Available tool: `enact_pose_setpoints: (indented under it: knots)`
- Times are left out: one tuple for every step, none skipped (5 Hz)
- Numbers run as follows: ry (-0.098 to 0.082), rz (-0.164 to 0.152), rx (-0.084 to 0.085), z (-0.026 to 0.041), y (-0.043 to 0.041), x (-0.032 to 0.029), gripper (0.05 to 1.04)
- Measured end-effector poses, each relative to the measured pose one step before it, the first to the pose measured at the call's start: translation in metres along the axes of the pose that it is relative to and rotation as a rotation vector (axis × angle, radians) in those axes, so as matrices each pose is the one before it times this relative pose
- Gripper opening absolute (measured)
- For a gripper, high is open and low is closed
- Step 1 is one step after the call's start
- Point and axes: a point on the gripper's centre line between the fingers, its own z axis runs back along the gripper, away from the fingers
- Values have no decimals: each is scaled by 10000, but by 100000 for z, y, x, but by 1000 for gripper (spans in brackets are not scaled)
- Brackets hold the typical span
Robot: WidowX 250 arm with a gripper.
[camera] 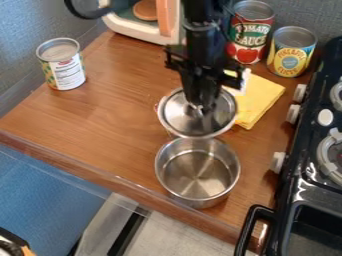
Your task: Put the pot lid on the silver pot on the bottom right of the table
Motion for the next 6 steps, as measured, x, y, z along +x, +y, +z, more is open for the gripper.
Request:
enact_pose_setpoints:
  knots:
    - [231,-288,37,-1025,-1141,-1114,276]
    - [-95,-427,82,236,-1336,-930,275]
    - [-32,-345,174,296,-816,-1179,275]
    - [-128,-145,122,373,-111,-888,275]
    - [164,-92,71,-529,-86,-1003,275]
    - [101,-19,108,-562,83,-701,276]
